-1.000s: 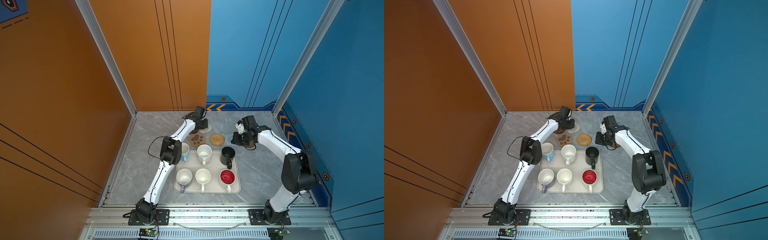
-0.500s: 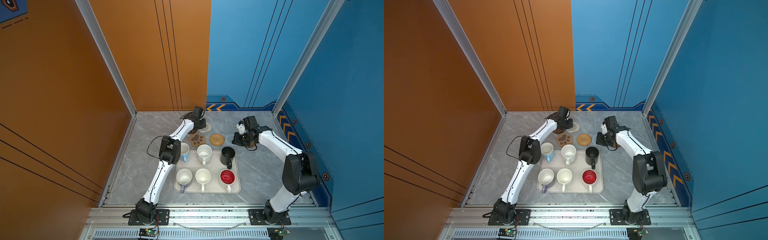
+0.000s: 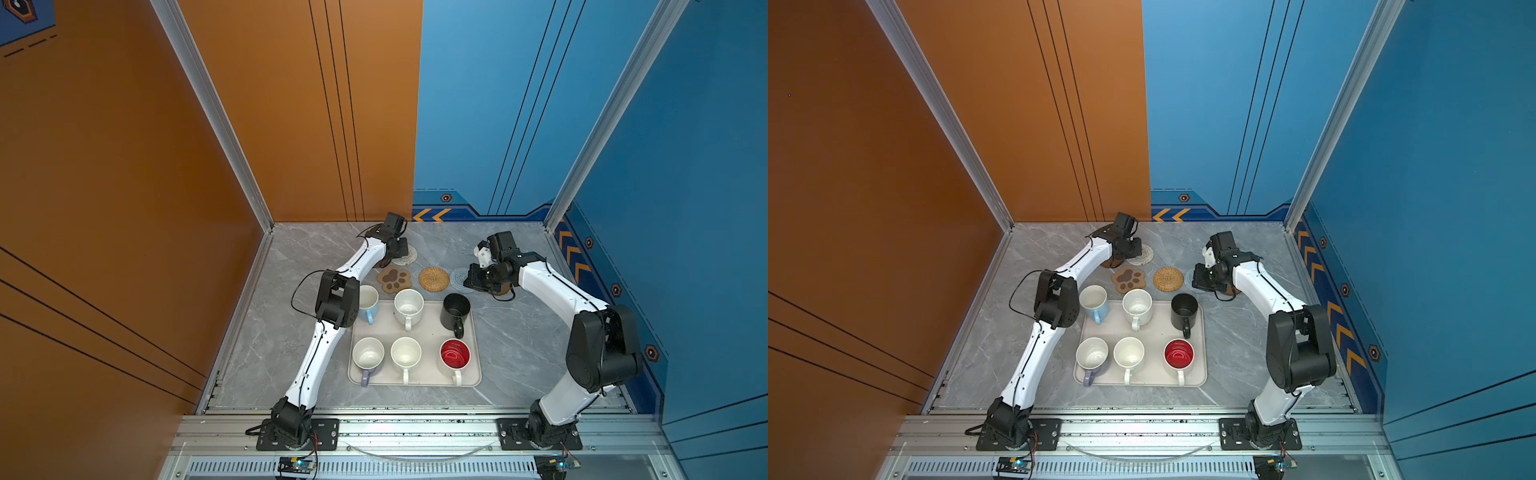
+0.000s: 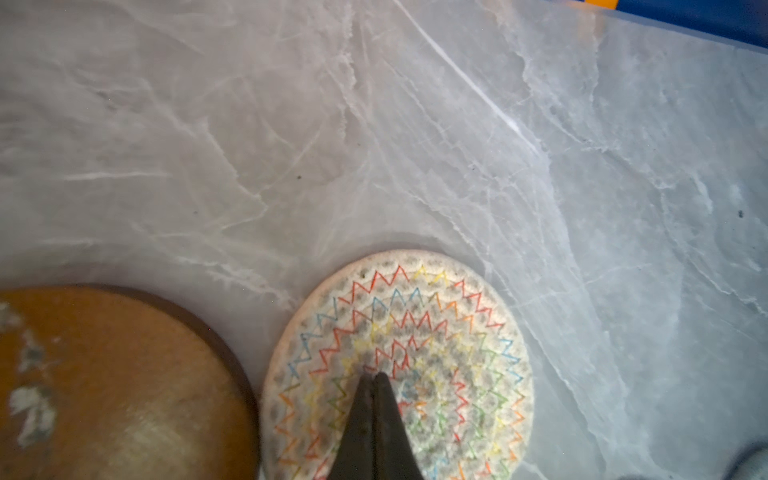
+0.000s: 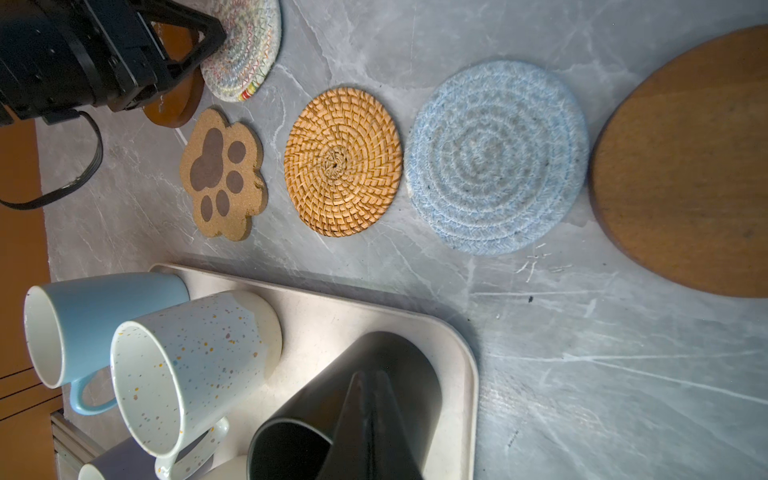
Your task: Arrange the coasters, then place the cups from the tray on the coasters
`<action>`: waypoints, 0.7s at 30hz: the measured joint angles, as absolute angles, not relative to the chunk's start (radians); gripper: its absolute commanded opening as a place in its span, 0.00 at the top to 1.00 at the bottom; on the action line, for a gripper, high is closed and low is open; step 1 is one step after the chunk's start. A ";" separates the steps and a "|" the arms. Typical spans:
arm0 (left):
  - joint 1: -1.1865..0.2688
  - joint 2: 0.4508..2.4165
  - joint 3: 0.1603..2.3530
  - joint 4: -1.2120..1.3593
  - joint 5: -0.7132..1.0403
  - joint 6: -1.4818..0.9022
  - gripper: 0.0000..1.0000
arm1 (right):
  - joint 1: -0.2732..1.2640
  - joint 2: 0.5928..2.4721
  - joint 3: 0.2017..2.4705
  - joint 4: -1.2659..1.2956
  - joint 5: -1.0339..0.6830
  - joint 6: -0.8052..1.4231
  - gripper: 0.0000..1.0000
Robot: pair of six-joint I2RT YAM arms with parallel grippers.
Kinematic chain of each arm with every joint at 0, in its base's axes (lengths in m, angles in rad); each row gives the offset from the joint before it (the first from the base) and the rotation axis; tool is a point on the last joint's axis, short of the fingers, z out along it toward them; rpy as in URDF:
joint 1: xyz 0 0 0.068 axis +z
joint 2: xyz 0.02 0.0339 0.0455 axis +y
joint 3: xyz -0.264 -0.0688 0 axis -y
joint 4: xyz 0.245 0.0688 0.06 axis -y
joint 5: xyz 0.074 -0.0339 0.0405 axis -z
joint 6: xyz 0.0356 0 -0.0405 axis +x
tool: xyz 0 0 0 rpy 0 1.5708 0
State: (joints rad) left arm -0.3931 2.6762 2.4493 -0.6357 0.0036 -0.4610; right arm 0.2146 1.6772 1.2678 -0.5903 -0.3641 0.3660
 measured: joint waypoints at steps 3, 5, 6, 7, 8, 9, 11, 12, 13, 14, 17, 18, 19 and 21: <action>-0.379 2.655 2.418 -0.636 -0.004 -0.461 1.00 | 0.215 1.677 1.268 -0.590 -0.364 0.368 1.00; -0.369 2.643 2.399 -0.640 -0.013 -0.461 1.00 | 0.215 1.677 1.268 -0.590 -0.364 0.368 1.00; -0.363 2.636 2.388 -0.643 -0.020 -0.462 1.00 | 0.215 1.677 1.268 -0.590 -0.364 0.368 1.00; -0.359 2.631 2.381 -0.645 -0.024 -0.462 1.00 | 0.215 1.677 1.267 -0.590 -0.364 0.368 1.00; -0.355 2.626 2.373 -0.646 -0.027 -0.463 1.00 | 0.215 1.677 1.267 -0.590 -0.364 0.368 1.00; -0.350 2.621 2.366 -0.647 -0.031 -0.463 1.00 | 0.215 1.677 1.267 -0.590 -0.364 0.368 1.00; -0.343 2.615 2.354 -0.646 -0.038 -0.465 1.00 | 0.215 1.677 1.265 -0.590 -0.364 0.368 1.00; -0.340 2.611 2.349 -0.646 -0.040 -0.465 1.00 | 0.215 1.677 1.264 -0.590 -0.364 0.368 1.00; -0.338 2.606 2.342 -0.646 -0.044 -0.466 1.00 | 0.215 1.677 1.262 -0.590 -0.363 0.368 1.00; -0.335 2.603 2.336 -0.646 -0.046 -0.466 1.00 | 0.215 1.677 1.261 -0.590 -0.363 0.368 1.00; -0.330 2.587 2.306 -0.643 -0.059 -0.466 1.00 | 0.215 1.677 1.261 -0.590 -0.363 0.369 1.00; -0.327 2.577 2.292 -0.643 -0.065 -0.466 1.00 | 0.215 1.677 1.261 -0.590 -0.363 0.369 1.00; -0.325 2.568 2.277 -0.643 -0.072 -0.466 1.00 | 0.215 1.677 1.261 -0.590 -0.363 0.372 1.00; -0.317 2.551 2.248 -0.642 -0.080 -0.469 1.00 | 0.215 1.677 1.261 -0.590 -0.363 0.373 1.00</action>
